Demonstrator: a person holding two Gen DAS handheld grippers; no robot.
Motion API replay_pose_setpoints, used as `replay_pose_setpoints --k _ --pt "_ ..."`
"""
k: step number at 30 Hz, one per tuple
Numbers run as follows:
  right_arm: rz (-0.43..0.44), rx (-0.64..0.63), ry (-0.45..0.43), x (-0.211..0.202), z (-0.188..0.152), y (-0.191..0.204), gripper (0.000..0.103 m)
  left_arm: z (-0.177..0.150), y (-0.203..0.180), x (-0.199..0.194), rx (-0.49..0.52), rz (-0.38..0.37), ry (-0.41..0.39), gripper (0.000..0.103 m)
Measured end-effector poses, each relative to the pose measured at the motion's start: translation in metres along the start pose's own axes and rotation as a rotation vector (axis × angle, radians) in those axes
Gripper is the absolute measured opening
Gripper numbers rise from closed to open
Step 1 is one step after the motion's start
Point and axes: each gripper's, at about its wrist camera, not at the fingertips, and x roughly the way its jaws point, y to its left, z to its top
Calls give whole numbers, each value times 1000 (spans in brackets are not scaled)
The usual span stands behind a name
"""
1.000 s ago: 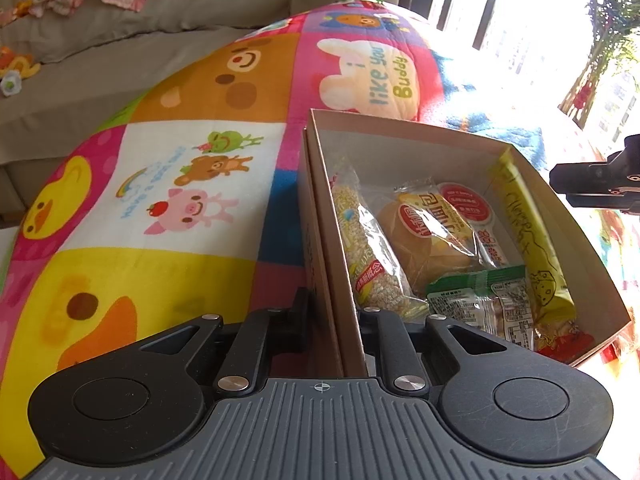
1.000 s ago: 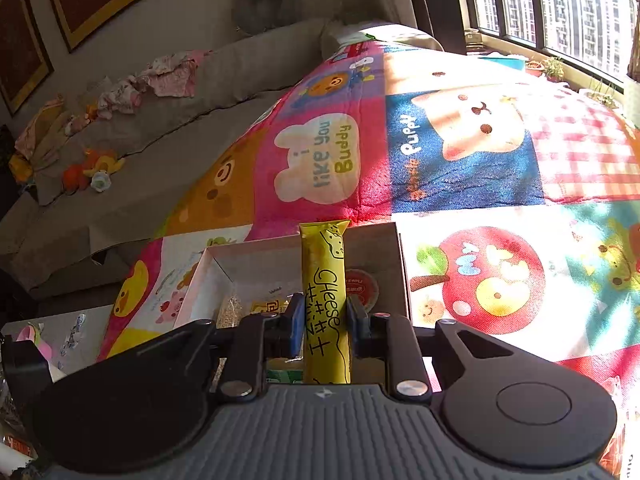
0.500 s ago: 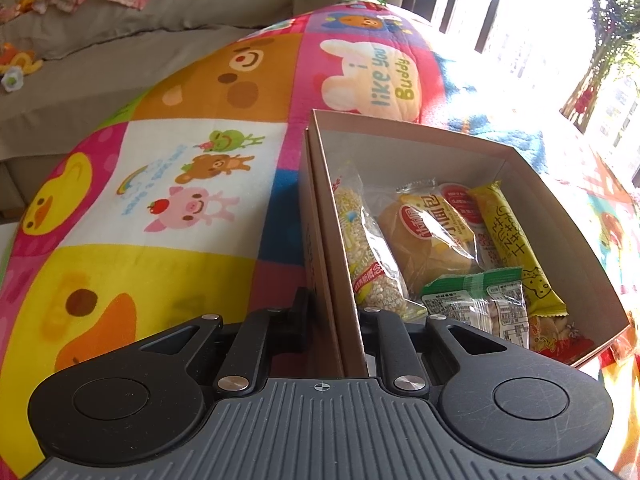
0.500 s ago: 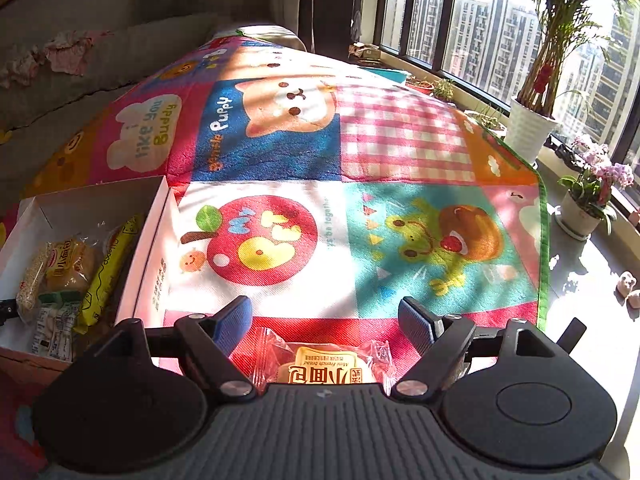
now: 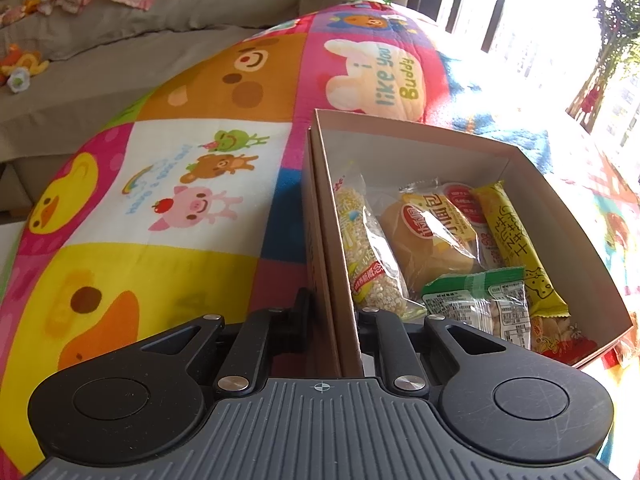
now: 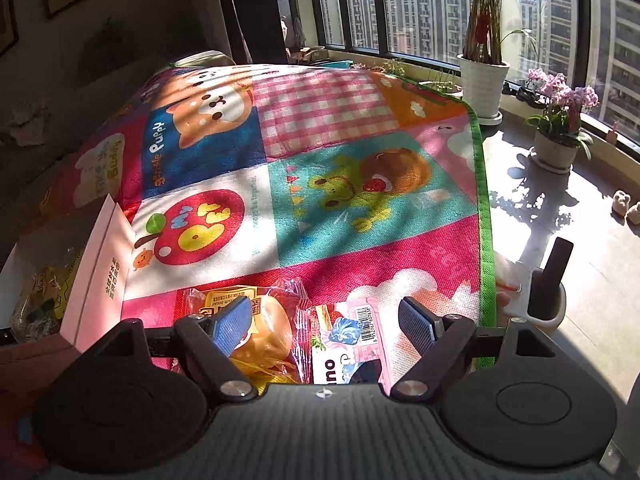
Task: Organize objects
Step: 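Move the right gripper to the white 'Volcano' pack on the mat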
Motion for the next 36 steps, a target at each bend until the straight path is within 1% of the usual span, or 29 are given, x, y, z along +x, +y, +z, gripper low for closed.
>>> replay_pose_setpoints --k 1,3,5,8,10,13,17,18,20,21,22,23,24,26,29,33,36 --pt "12 -6 -6 -3 -2 -1 86 0 0 0 2 2 -3 15" --pt "40 -16 3 -3 -7 -2 87 -1 0 0 6 1 -4 15" --pt "73 -36 30 0 -14 -1 87 -1 0 0 6 1 0 15" --pt "54 -87 38 6 -24 7 87 -1 -1 0 16 4 6 15" --pt "41 -106 24 6 -27 11 88 -1 -1 -1 20 4 10 15" --pt "53 -96 21 4 -29 10 92 -2 -1 -1 18 2 11 15" --pt "33 -92 22 1 -37 6 92 -2 -1 -1 12 1 9 15" --pt "34 -98 33 1 -39 6 91 -2 0 -1 11 -1 8 15" --pt "22 -117 47 0 -45 8 85 -2 0 -1 8 -5 7 15" --pt "14 -128 49 -2 -47 10 77 -2 0 -1 9 -5 7 15" --pt "11 -141 56 -3 -49 13 64 -2 0 -1 9 -4 6 15" --pt "24 -141 69 -4 -50 14 55 -2 0 -1 10 -4 7 15" --pt "49 -136 80 -5 -51 17 52 -3 0 -1 12 -5 7 15" --pt "57 -156 86 -6 -53 24 51 -3 0 -2 17 -6 8 15" --pt "25 -161 77 1 -50 29 52 -3 -1 -2 27 -4 10 15" --pt "-17 -158 79 16 -43 31 55 -2 -2 -2 32 -1 9 15" --pt "-22 -189 84 22 -40 35 55 -2 -3 -2 41 3 8 15"
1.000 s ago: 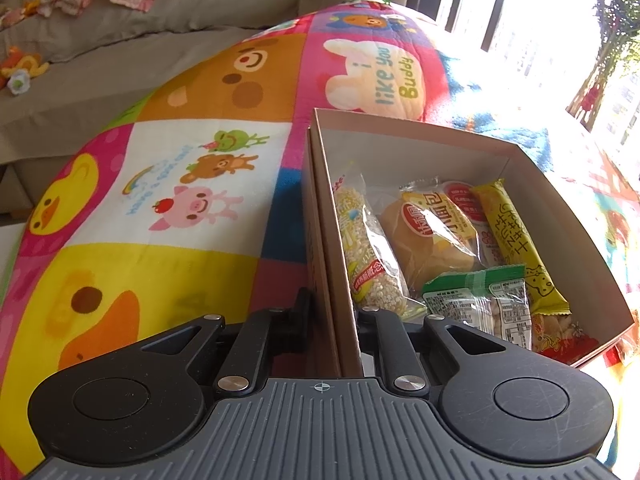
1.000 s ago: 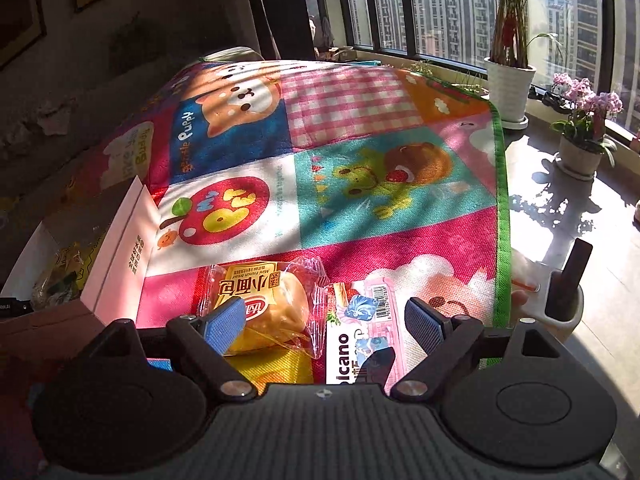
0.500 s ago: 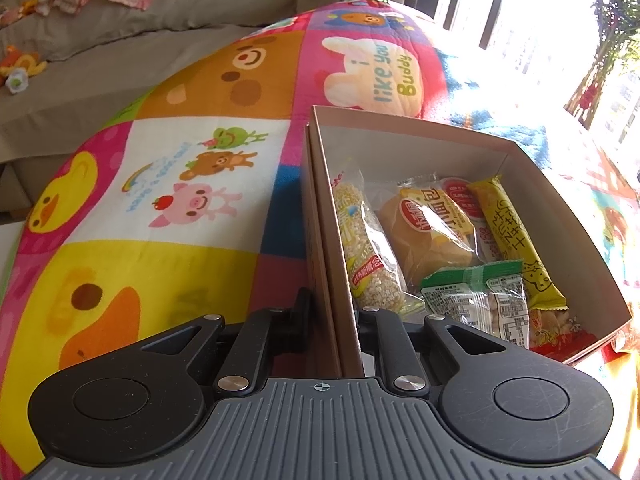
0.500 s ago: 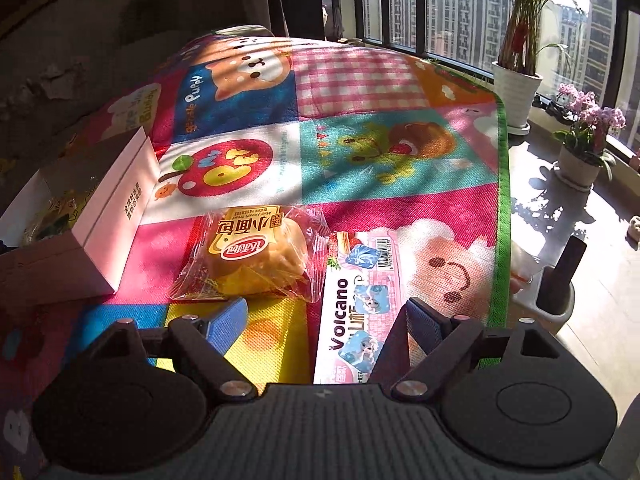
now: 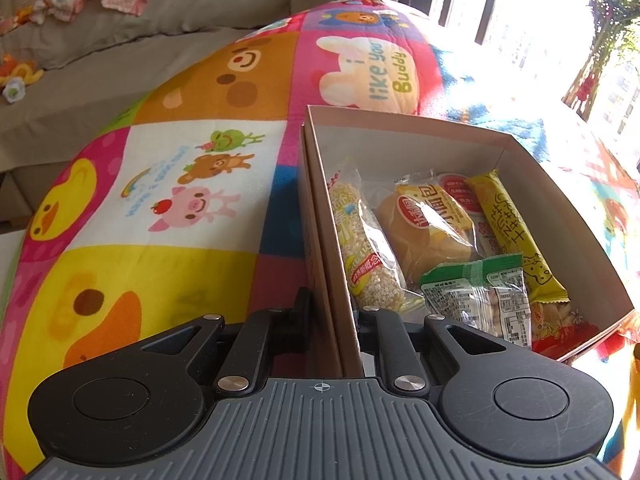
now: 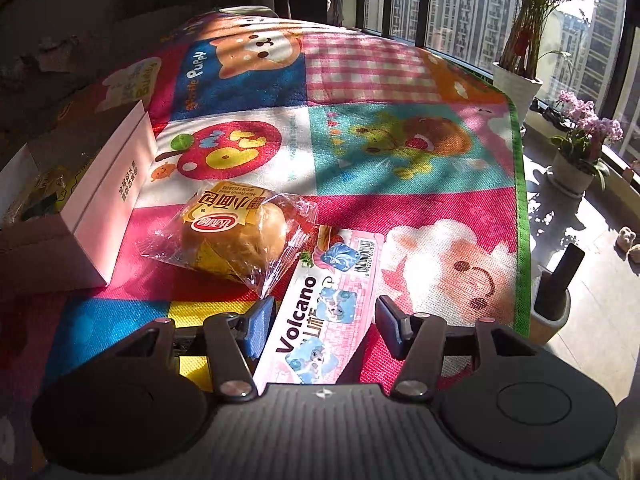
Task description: Organize objects
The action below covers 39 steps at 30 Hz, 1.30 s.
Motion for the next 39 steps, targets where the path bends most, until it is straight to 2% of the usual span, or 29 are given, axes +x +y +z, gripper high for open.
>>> replay_pose_setpoints --k 4,11,19,20,21,22,24,27,29,30,31,32,33,39 --pt "39 -1 38 -10 -1 0 45 -1 0 0 8 -1 -4 15" --pt "121 40 84 -50 -22 10 44 -3 1 0 18 -9 -22 16" --pt "354 -7 68 -90 -40 72 41 -7 -1 -3 0 -5 -31 16" --pt "378 -18 61 -93 -39 79 39 -7 -1 -3 -1 -4 -31 17" --pt "397 -35 53 -97 -36 85 19 -7 -1 -3 -1 -3 -30 17" --pt "418 -39 43 -101 -33 90 11 -7 -1 -3 -2 -3 -30 16" --pt "445 -49 18 -106 -28 96 11 -7 -1 -3 -4 -2 -29 16" --pt "421 -98 15 -106 -27 105 12 -7 -1 -4 -1 -2 -27 16" --pt "412 -107 35 -105 -30 106 13 -7 -1 -4 -2 -3 -29 17" --pt "403 -107 50 -104 -33 105 20 -7 -1 -4 -3 -2 -28 17" --pt "393 -98 63 -104 -36 102 35 -7 -2 -4 -2 -3 -28 17" --pt "379 -90 72 -103 -39 99 45 -8 -2 -4 -1 -4 -28 17" --pt "361 -84 78 -104 -42 97 62 -8 -2 -4 0 -5 -28 17" --pt "290 -54 149 -107 -59 84 69 -8 -1 -4 2 -6 -28 17"
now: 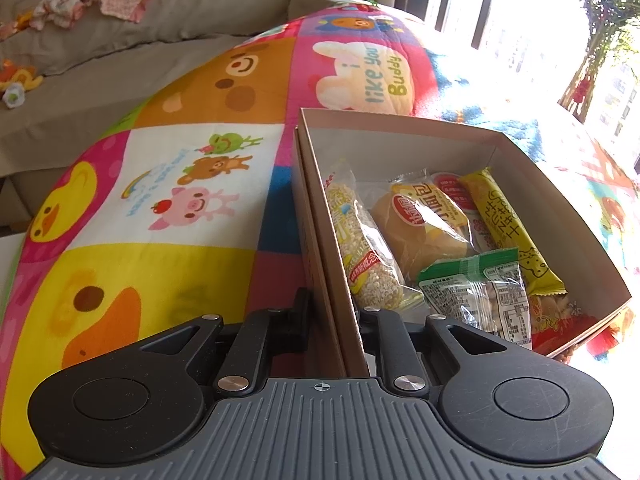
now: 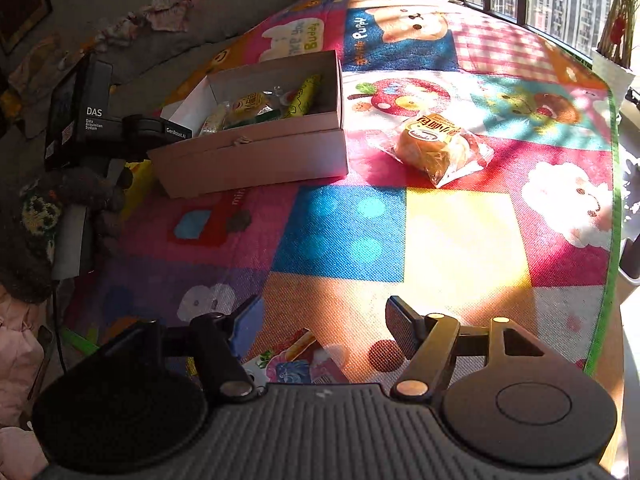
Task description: Organize objects
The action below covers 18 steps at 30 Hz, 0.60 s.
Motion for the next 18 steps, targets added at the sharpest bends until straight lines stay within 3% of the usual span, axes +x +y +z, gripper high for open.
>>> replay_pose_setpoints --k 5,9,11,13,15,18 --pt "49 1 89 -4 -15 9 69 0 0 0 -1 0 -1 17" --pt "75 -57 91 -4 -23 27 71 1 -1 0 -2 4 -1 17" --pt "77 -98 71 -3 -24 38 63 1 -1 0 -2 5 -1 17" --pt "73 -143 52 1 -20 46 41 1 -1 1 -2 8 -2 16" --pt "78 -184 50 8 -15 56 27 0 -1 0 -1 8 -2 16" --pt "23 -281 -5 22 -3 67 24 0 -1 0 -1 9 -2 16"
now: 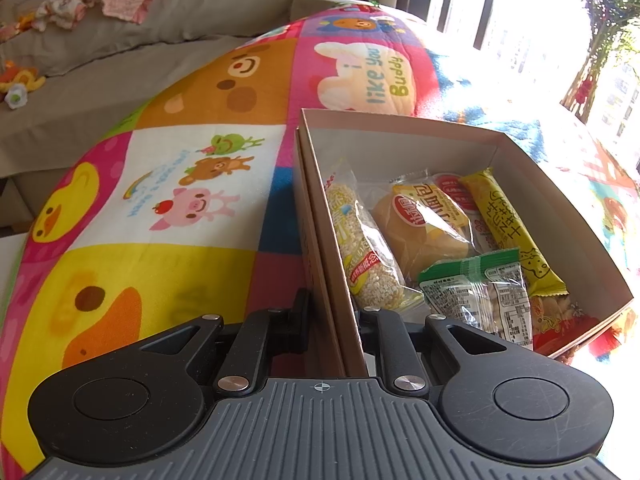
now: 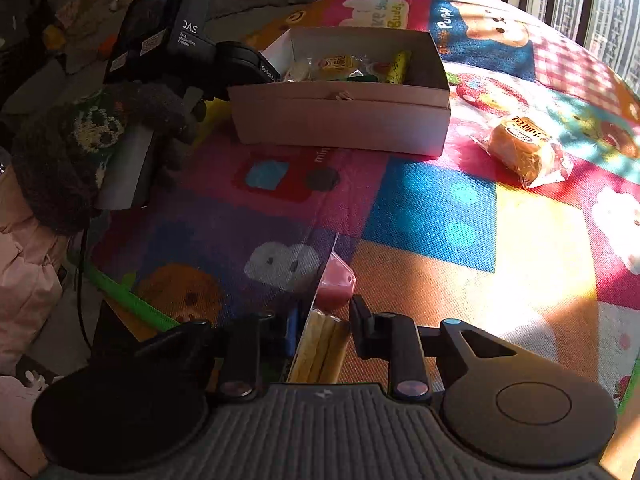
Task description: Organize objects
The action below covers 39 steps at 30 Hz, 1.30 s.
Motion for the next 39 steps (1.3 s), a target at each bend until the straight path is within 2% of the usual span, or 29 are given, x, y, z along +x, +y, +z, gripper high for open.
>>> replay_pose_setpoints --k 5,10,14,20,22,25,28,31,39 --pt "-67 1 -54 24 27 -21 25 0 0 0 4 1 1 16" --pt "-68 72 -75 39 43 -46 25 0 -1 0 13 4 3 16" --pt "-59 81 -73 42 41 -48 26 1 -1 0 19 7 2 16" --pt "-67 78 -72 40 31 -43 37 1 -2 0 19 7 3 16" --pt "-65 93 -83 35 29 -48 56 0 -2 0 20 8 2 16" --pt "-69 142 -103 22 22 -64 62 0 -2 0 17 8 2 16" --pt "-95 226 -114 13 17 -83 65 0 -2 0 16 8 1 16" --pt "-144 247 -127 9 16 -91 65 0 -2 0 14 8 0 16" --pt "-76 149 -98 23 23 -78 69 0 -3 -1 9 13 -5 16"
